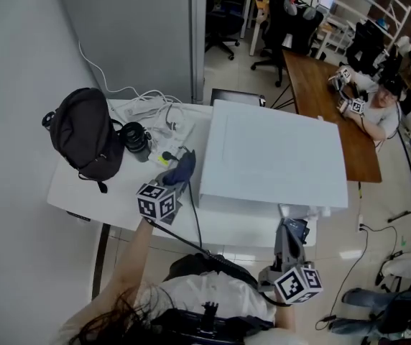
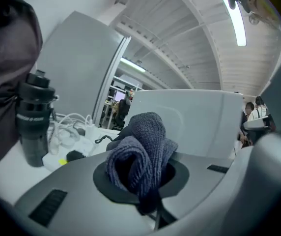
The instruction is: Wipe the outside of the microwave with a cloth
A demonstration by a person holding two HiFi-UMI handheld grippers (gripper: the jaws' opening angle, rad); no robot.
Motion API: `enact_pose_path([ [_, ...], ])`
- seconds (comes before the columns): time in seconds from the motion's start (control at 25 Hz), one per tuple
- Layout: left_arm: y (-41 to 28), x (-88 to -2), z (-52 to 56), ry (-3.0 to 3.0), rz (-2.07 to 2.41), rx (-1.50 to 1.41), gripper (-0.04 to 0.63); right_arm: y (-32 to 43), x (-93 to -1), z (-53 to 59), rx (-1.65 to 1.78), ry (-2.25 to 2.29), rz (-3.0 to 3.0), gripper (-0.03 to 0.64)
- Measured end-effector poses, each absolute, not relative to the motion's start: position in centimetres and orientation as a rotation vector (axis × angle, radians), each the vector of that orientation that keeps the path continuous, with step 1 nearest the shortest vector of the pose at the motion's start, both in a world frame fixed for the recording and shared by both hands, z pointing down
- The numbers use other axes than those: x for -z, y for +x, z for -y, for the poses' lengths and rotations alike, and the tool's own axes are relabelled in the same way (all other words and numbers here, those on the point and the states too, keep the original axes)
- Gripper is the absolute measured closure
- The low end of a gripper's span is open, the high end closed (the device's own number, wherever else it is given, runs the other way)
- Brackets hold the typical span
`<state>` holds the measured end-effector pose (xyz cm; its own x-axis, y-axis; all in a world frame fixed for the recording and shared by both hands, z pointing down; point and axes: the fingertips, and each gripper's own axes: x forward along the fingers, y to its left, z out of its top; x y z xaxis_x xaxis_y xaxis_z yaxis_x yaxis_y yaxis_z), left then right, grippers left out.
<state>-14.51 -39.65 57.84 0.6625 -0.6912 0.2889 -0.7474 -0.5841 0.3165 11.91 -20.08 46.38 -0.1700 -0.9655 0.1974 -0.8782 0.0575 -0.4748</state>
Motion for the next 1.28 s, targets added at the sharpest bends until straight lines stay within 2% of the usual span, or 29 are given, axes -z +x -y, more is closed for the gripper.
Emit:
enact_pose_path([
  [0.28, -10.7, -58.2, 48.3, 2.507, 1.046, -0.303, 0.546, 13.9, -46.0, 18.8, 0.704, -1.996, -2.050, 0.589],
  [0.44, -9.4, -61.2, 48.6, 2.458, 0.973, -0.403, 0.546, 15.0, -46.3, 18.0, 0.709, -2.048, -1.997, 0.589],
  [0.6, -9.2, -61.7, 47.6, 2.401, 0.913, -0.308, 0.548, 15.1, -46.6, 18.0, 0.711, -2.071, -1.978, 0.589],
  [0.84, -10.0, -60.7, 42.3, 2.461, 0.800, -0.338, 0.548, 13.8, -47.1, 19.0, 0.740, -2.026, -2.023, 0.589],
  [1.28, -12.3, -62.2, 26.0, 2.335, 0.854, -0.220, 0.548, 11.5, -47.3, 18.8, 0.771, -1.915, -2.104, 0.589],
])
